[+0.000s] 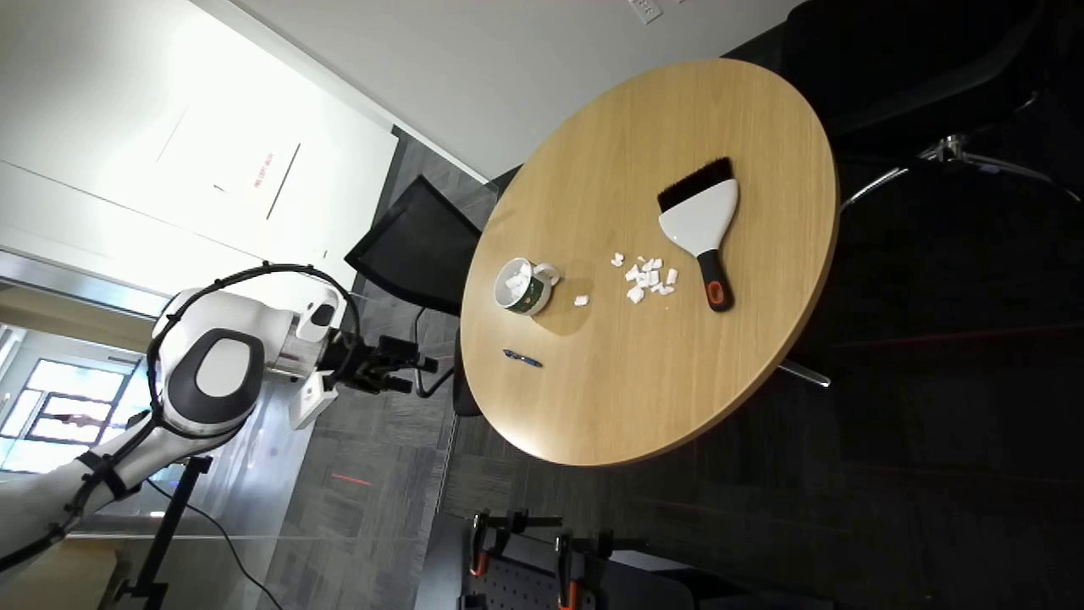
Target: Use the pen to stir the contents of the mug, pour the contents of the mug on the table, then sweep them
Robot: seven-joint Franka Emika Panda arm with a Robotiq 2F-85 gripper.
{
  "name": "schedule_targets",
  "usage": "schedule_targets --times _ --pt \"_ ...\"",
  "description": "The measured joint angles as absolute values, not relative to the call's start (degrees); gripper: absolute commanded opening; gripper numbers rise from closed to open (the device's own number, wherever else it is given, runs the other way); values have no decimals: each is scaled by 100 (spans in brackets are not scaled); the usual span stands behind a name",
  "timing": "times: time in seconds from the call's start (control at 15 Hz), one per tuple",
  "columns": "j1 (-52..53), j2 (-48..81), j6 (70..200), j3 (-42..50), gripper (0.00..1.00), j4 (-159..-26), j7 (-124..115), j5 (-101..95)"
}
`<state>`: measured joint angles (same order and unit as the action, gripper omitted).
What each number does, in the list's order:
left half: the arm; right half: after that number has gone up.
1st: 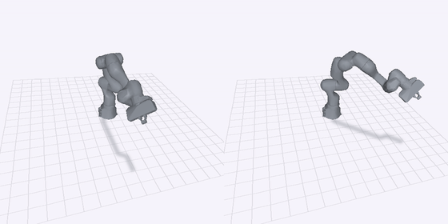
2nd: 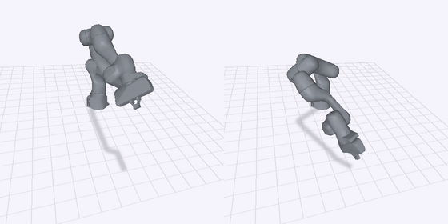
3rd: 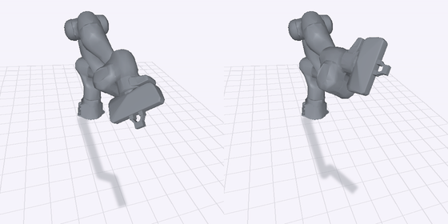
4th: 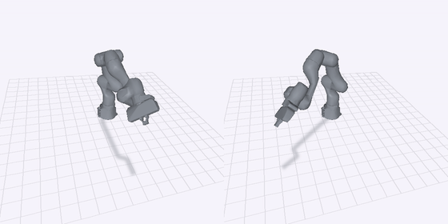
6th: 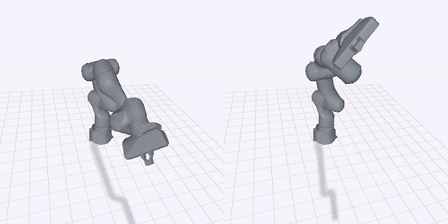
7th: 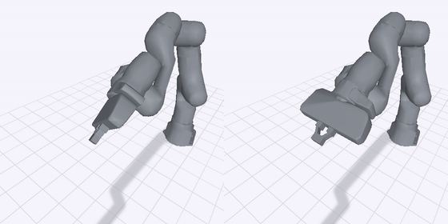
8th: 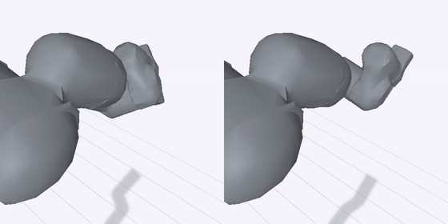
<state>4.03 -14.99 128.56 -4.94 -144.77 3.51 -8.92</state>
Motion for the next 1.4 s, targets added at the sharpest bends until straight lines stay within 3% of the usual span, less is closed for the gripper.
schedule_targets --times 0.73,1.4 --pt "488 -1147 13344 -408 100 -14479 1714 -961" --pt "508 568 14986 -392 100 -14358 4158 -1304"
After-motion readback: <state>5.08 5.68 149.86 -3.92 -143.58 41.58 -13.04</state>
